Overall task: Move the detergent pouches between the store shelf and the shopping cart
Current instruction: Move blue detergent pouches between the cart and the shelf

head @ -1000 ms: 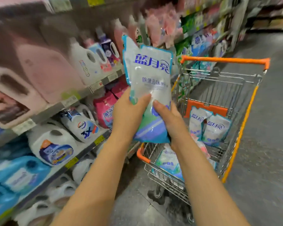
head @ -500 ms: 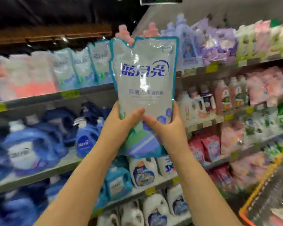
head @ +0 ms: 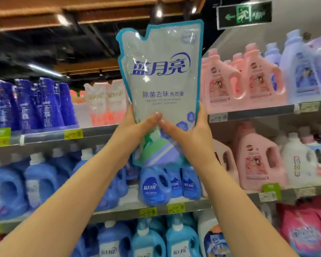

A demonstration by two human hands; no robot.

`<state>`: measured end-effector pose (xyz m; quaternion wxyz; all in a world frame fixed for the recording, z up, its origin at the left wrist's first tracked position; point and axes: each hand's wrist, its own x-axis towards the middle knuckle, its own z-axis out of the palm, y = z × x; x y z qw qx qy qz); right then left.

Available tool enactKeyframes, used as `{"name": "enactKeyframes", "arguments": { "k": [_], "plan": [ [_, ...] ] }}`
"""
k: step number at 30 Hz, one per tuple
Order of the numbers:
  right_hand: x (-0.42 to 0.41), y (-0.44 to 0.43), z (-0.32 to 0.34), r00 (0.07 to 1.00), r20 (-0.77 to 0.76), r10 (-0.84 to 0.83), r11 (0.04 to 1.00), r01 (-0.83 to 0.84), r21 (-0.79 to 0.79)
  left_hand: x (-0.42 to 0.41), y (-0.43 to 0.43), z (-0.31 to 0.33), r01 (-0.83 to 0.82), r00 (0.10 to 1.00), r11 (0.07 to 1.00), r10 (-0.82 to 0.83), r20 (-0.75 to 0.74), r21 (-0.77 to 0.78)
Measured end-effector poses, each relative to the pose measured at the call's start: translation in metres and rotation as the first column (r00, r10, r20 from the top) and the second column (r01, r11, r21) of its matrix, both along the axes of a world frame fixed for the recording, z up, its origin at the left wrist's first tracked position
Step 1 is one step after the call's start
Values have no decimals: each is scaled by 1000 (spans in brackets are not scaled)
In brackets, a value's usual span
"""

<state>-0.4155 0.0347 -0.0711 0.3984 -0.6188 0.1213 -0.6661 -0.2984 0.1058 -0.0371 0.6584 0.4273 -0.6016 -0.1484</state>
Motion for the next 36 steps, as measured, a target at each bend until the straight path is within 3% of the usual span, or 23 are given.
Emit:
{"name": "enactKeyframes", "arguments": {
  "k": [5, 11, 15, 21, 26, 30, 33, 36],
  "plan": [
    [50, -71, 36, 1000, 19, -8, 997, 9, -82, 46, -59, 37, 10, 1000, 999, -11, 20, 40],
    [94, -177, 88, 997, -64, -34, 977, 19, -214, 90, -146, 88, 129, 991, 988, -132, 26, 84],
    [120, -235, 113, 989, -132, -60, 962, 22, -271, 118, -203, 103, 121, 991, 991, -116, -73, 60],
    [153, -298, 127, 931, -348, -107, 961, 7, -275, 166, -277, 105, 139, 982, 985, -124, -142, 103],
    [169, -333, 117, 810, -525, -263, 958, 155, -241, 199, -328, 86, 161, 982, 966, -137, -130, 201],
    [180, -360, 112, 793, -572, -209, 978, 158, -138, 213, -357, 84, 178, 981, 954, -153, -118, 241],
    [177, -364, 114, 694, -672, -258, 963, 243, -119, 218, -370, 86, 140, 990, 932, -133, -42, 334],
    [163, -351, 120, 575, -759, -306, 940, 309, -145, 224, -361, 89, -110, 975, 862, -2, 220, 495]
  ]
}}
